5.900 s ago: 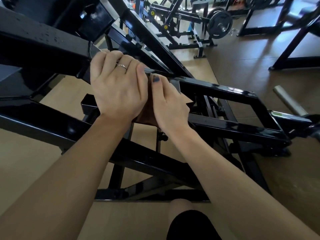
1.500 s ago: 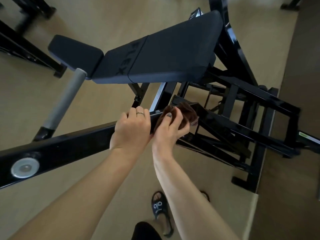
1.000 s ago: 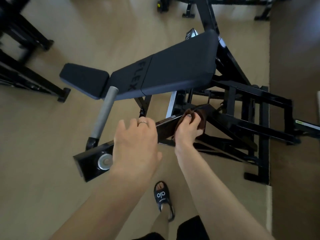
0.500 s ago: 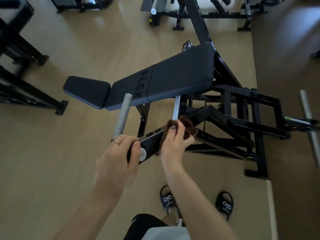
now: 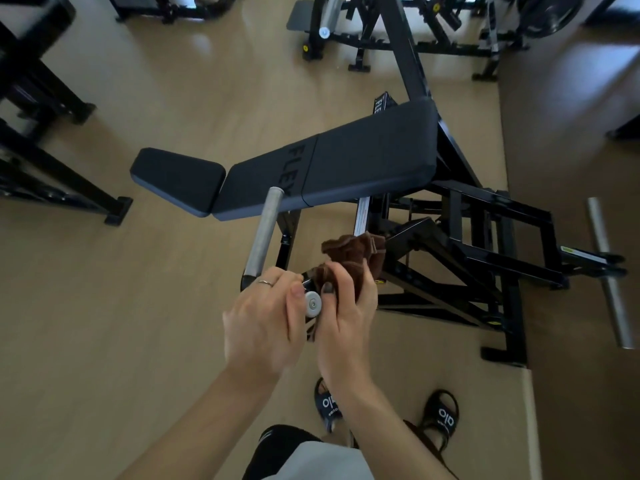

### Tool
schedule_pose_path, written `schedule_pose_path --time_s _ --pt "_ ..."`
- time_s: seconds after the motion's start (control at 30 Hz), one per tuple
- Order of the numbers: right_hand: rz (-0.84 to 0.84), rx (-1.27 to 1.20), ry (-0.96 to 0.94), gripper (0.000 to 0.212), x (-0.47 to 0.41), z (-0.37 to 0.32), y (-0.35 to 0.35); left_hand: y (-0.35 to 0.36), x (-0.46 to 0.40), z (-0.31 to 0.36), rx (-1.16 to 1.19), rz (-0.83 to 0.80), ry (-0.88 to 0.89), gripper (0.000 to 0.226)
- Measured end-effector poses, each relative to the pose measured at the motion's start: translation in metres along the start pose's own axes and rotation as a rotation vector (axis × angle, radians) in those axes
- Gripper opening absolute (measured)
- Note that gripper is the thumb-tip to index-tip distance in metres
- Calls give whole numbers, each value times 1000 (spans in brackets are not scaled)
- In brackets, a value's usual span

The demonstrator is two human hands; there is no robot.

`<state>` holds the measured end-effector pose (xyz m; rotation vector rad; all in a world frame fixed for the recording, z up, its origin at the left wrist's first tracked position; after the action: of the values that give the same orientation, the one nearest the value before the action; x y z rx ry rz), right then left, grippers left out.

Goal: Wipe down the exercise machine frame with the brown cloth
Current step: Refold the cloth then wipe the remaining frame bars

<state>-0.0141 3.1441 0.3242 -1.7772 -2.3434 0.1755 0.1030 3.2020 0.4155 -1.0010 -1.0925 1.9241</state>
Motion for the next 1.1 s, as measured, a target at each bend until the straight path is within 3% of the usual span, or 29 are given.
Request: schedule_pose_path --time_s 0.17,0.27,0.37,0.43,0.6,0.73,0.9,1.0,1.1 --pt "2 63 -72 31 -19 7 -9 -2 0 -1 37 44 27 61" --pt "42 20 86 21 -62 42 -26 -3 1 1 83 60 40 62" --pt "62 48 269 23 -104 63 -46 -3 -1 3 107 75 77 60" --pt "45 17 283 22 -105 55 -43 -3 -1 3 108 92 88 58" --pt "-131 -107 54 30 -22 -9 -1 2 0 -2 111 90 61 53" --pt "-170 -248 58 41 1 -23 6 -1 0 0 83 108 76 56" --pt "-117 74 -159 38 -35 -17 -1 0 -1 -1 119 111 64 54" --pt "-78 121 -46 39 -79 15 -20 -1 -2 0 136 101 60 47" --pt "-11 27 164 26 -107 35 -34 0 -1 0 130 88 68 42"
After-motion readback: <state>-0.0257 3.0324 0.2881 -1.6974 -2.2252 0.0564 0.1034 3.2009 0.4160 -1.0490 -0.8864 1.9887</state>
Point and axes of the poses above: each hand's wrist, its own x-axis away from the middle knuckle, its own y-axis out of the palm, z = x × y, the point moved 10 cm from there along -x, towards the middle knuckle, and after that the axes turned 6 degrees about -x, right-handed, at the moved point
